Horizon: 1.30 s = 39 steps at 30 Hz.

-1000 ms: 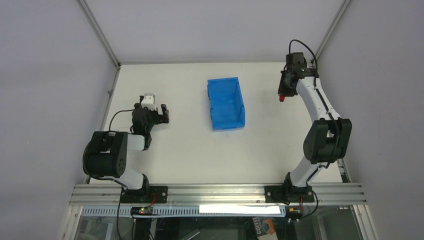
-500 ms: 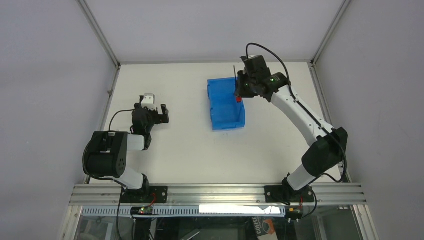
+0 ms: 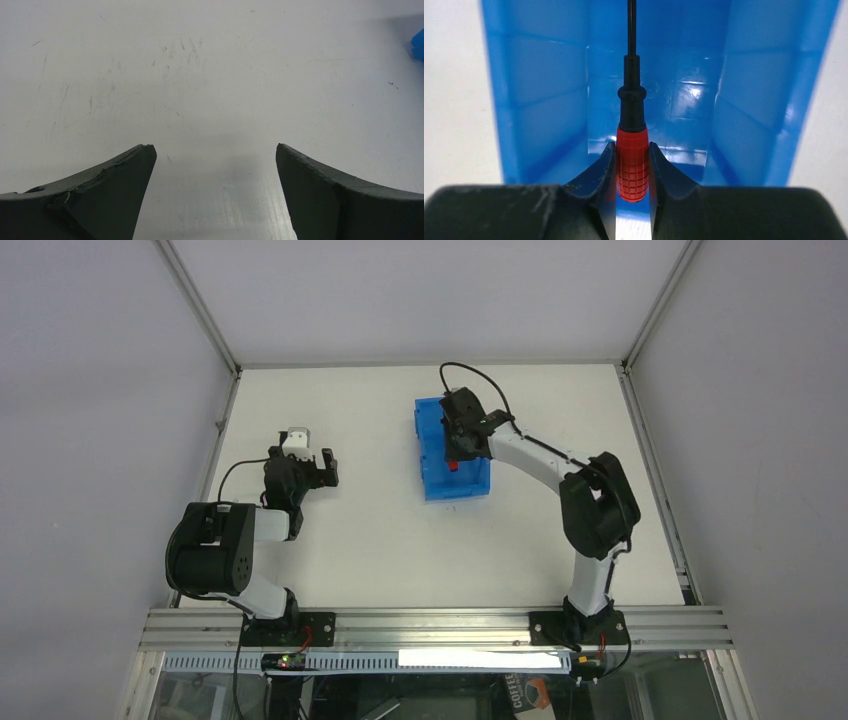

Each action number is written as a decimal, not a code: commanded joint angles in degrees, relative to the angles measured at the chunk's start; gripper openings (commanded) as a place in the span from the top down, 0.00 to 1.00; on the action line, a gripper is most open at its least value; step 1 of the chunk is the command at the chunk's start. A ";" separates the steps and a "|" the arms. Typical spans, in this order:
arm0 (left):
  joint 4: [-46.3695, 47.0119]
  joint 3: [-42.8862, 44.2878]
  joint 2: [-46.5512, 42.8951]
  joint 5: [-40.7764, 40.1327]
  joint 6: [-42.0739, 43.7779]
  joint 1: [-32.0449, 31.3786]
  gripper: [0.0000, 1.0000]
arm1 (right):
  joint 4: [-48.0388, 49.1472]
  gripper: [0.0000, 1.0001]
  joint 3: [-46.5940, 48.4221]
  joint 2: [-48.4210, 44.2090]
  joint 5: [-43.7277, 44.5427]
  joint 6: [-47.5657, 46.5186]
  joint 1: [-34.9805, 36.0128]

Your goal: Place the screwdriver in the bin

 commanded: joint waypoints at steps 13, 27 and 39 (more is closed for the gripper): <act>1.33 -0.07 -1.32 1.07 -1.13 0.38 0.01 | 11.11 0.75 -1.26 9.22 6.31 1.64 0.79; 1.30 -0.07 -1.30 1.07 -1.13 0.35 0.01 | 7.16 0.49 3.10 0.66 7.92 1.04 2.10; 1.29 -0.07 -1.34 1.08 -1.13 0.37 0.01 | -0.46 0.01 2.34 -12.41 12.25 -10.47 -3.01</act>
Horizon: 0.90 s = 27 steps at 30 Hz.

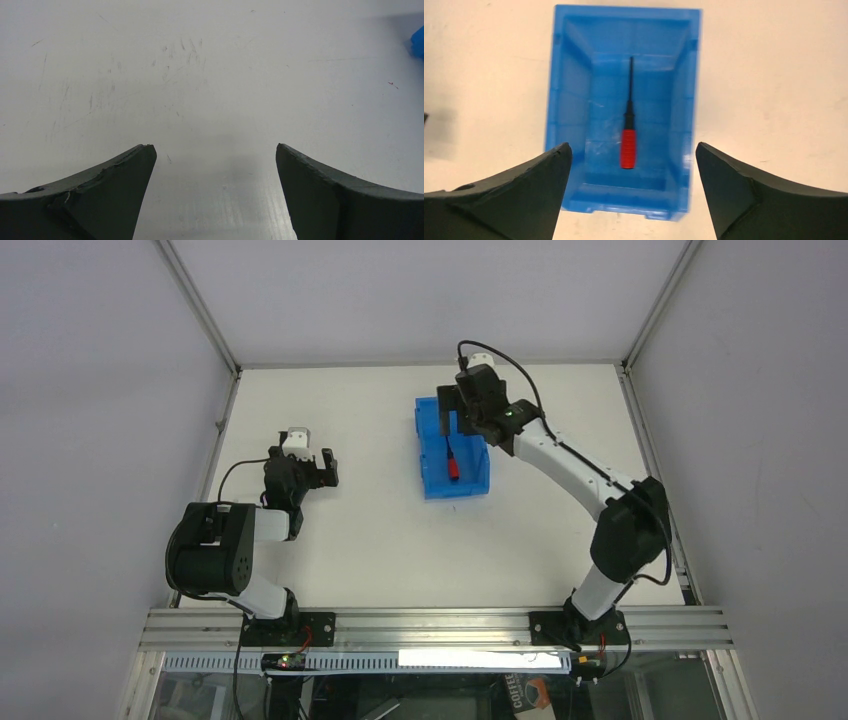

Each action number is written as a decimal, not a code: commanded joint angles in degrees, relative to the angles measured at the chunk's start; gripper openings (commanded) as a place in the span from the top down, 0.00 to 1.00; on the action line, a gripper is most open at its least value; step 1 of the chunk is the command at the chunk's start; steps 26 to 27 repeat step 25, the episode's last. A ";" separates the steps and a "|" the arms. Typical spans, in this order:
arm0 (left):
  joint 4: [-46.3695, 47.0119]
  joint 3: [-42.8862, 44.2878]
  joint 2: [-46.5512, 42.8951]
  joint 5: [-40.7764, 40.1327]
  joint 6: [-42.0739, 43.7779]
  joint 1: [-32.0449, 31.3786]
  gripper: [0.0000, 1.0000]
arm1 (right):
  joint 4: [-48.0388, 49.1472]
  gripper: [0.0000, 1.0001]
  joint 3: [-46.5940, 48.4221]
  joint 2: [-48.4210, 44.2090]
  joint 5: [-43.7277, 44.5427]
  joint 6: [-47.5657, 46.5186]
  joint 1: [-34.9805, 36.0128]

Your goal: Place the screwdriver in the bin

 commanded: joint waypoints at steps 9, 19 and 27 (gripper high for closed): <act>1.34 -0.07 -1.35 1.07 -1.15 0.37 0.01 | -0.69 0.01 -10.81 -14.70 -4.93 -11.12 -24.21; 1.33 -0.07 -1.33 1.08 -1.15 0.40 0.01 | 4.65 0.01 -18.39 -19.44 -9.72 -13.73 -34.60; 1.29 -0.07 -1.35 1.05 -1.15 0.38 0.01 | 9.96 0.01 -22.68 -21.43 -8.16 -11.01 -35.52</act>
